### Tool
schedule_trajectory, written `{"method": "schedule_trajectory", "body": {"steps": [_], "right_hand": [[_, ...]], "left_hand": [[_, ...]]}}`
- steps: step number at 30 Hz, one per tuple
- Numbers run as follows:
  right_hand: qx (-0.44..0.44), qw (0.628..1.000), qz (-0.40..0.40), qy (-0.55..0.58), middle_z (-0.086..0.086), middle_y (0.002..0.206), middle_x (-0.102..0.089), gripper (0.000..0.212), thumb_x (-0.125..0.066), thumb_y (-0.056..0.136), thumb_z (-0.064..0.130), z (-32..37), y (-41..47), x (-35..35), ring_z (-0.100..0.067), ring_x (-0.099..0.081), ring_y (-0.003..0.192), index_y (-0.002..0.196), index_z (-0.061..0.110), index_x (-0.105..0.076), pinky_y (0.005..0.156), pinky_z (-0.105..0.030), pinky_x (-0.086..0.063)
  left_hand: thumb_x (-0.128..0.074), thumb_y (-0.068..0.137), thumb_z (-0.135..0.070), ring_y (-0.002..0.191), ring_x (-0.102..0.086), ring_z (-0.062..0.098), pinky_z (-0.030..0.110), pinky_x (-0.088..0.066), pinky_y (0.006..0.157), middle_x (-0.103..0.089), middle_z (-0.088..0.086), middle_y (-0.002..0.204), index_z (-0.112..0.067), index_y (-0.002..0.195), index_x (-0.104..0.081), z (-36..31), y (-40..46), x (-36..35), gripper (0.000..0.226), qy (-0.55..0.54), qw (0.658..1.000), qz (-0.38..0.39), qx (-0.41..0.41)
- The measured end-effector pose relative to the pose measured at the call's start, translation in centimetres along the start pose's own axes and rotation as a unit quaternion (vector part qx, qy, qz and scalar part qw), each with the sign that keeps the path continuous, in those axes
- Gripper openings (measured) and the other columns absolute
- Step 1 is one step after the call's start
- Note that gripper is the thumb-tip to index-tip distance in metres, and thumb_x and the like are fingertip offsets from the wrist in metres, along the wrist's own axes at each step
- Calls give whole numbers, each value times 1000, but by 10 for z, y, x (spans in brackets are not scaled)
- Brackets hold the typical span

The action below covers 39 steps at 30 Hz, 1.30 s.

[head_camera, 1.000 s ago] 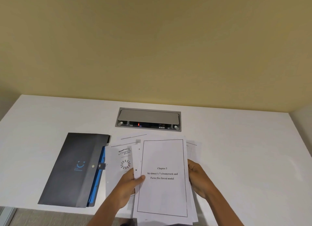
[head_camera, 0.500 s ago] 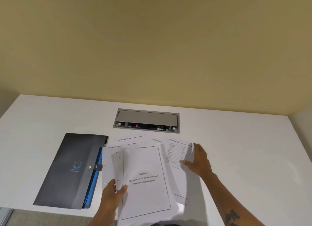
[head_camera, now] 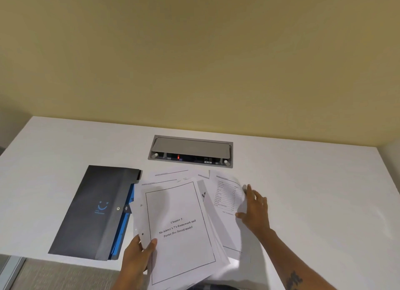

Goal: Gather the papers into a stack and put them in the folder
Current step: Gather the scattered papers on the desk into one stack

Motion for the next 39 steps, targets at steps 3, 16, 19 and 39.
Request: {"method": "schedule_trajectory", "body": {"steps": [3, 16, 19, 39], "right_hand": [[-66, 991, -15, 117, -13, 145, -54, 118, -93, 74, 16, -5, -13, -2, -37, -55, 135, 166, 24, -19, 110, -48, -45], [-127, 903, -55, 406, -5, 94, -78, 13, -66, 99, 7, -12, -45, 22, -24, -69, 86, 97, 15, -76, 79, -34, -52], [-103, 887, -14, 449, -7, 79, -65, 16, -68, 100, 20, 0, -52, 29, -20, -54, 73, 94, 6, -71, 72, -34, -45], [-15, 926, 91, 366, -3, 107, -79, 22, -68, 101, 28, 104, -50, 21, -14, -75, 85, 105, 48, -76, 82, -44, -60]], "left_hand": [[-71, 90, -23, 109, -65, 37, 60, -52, 99, -69, 7, 115, -18, 129, -55, -3, -4, 0, 42, -33, 999, 5, -1], [-71, 90, -29, 112, -67, 29, 56, -52, 101, -71, 0, 123, -28, 128, -59, -24, -3, -5, 40, -10, 998, 60, -35], [-66, 94, -24, 111, -61, 24, 49, -47, 106, -68, -4, 119, -28, 125, -57, -42, -15, -8, 33, -13, 996, 67, -57], [-61, 97, -21, 134, -47, 39, 57, -38, 110, -52, 2, 132, -16, 141, -44, -47, -15, -3, 48, -15, 996, 81, -42]]}}
Point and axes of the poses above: each hand's wrist, its own y-axis towards the middle knuckle, its own x-axis out of the back of the hand, z = x × y, the point moved 6 cm from there along y, towards the middle knuckle
